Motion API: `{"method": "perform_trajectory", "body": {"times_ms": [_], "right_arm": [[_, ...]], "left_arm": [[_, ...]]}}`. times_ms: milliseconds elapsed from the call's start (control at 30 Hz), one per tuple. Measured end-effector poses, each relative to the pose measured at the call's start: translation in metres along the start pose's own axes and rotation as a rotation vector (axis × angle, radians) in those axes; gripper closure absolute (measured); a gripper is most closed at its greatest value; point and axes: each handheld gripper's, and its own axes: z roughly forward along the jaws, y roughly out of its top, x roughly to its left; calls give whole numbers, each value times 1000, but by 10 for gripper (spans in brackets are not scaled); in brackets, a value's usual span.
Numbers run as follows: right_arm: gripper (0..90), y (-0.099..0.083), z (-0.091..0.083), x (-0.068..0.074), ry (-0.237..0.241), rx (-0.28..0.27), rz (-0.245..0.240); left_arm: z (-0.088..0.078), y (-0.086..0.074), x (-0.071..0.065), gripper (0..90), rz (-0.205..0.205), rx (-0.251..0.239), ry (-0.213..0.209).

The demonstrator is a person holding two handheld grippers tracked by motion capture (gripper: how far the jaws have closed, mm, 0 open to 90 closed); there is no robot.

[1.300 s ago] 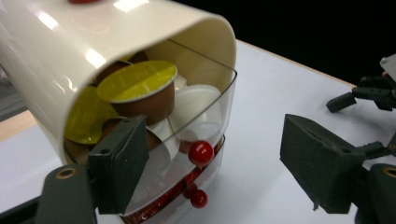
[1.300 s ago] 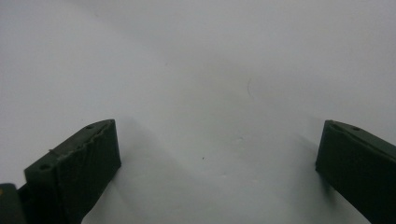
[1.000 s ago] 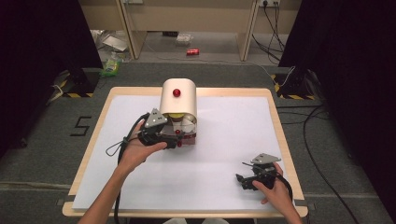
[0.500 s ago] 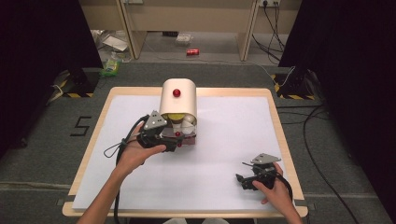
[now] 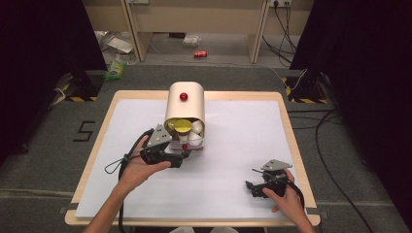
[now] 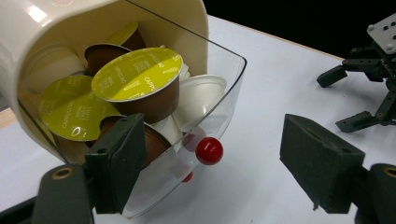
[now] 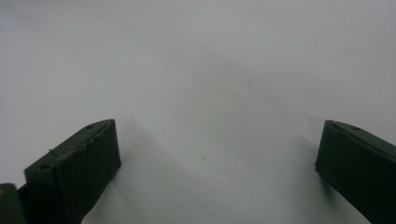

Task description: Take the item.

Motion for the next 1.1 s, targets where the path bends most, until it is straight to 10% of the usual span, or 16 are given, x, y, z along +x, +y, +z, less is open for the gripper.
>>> {"method": "perform_trajectory", "body": {"times_ms": [1100], "right_arm": [[3, 0, 0, -1, -3, -4, -10]], "left_arm": [[-15, -19, -24, 228, 24, 1, -11]]}}
